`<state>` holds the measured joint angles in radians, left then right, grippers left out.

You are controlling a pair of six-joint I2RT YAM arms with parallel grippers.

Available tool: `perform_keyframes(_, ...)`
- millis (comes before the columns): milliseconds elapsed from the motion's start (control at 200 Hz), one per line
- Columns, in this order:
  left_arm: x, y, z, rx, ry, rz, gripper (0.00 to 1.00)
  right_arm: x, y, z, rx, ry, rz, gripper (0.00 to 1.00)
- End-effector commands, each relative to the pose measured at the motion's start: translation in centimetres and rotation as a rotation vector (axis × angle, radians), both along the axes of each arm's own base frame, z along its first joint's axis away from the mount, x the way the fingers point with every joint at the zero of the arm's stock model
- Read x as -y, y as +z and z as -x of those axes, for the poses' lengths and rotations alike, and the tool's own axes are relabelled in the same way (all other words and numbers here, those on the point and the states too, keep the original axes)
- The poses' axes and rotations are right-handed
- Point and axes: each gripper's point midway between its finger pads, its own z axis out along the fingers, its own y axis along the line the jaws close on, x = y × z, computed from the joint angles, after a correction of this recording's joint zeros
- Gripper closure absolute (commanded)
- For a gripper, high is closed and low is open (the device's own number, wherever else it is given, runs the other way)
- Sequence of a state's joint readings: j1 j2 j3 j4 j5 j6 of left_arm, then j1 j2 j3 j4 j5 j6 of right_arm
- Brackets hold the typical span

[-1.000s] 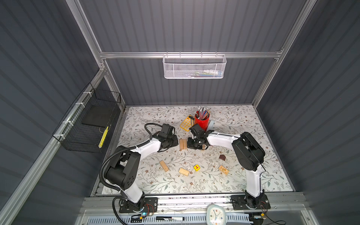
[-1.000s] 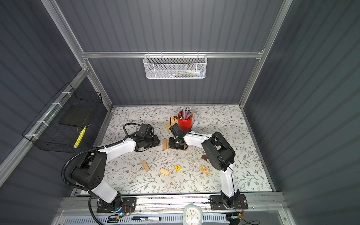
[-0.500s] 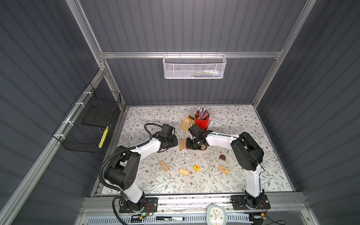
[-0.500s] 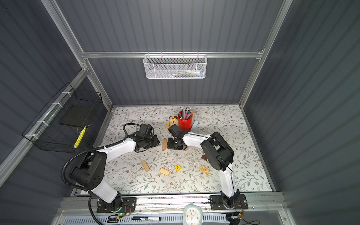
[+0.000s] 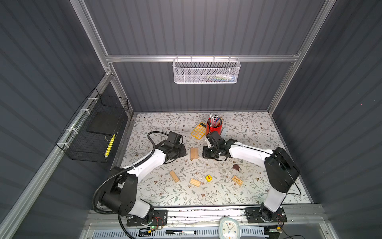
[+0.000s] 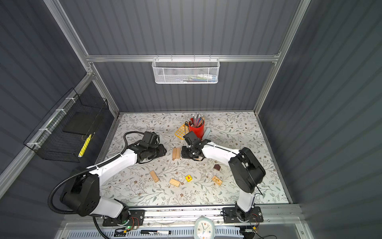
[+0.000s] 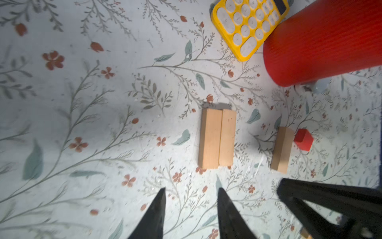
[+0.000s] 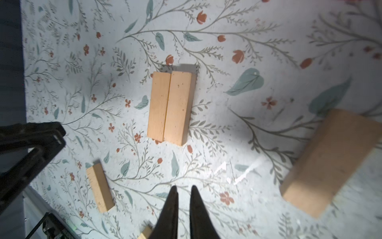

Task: Build the wood block tower
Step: 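Grasp a lying wooden block with the left gripper while the right gripper withdraws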

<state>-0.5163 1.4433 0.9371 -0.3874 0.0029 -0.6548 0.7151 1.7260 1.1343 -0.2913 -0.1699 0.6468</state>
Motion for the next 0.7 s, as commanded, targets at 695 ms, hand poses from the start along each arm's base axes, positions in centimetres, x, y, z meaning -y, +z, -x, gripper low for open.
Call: perform_keyframes(695,-3.2,-6.3,12.3,-0.271,0.312,-0.279,0.33,0.2,0.2,9.3,0.032,0.254,-0.130,0.53)
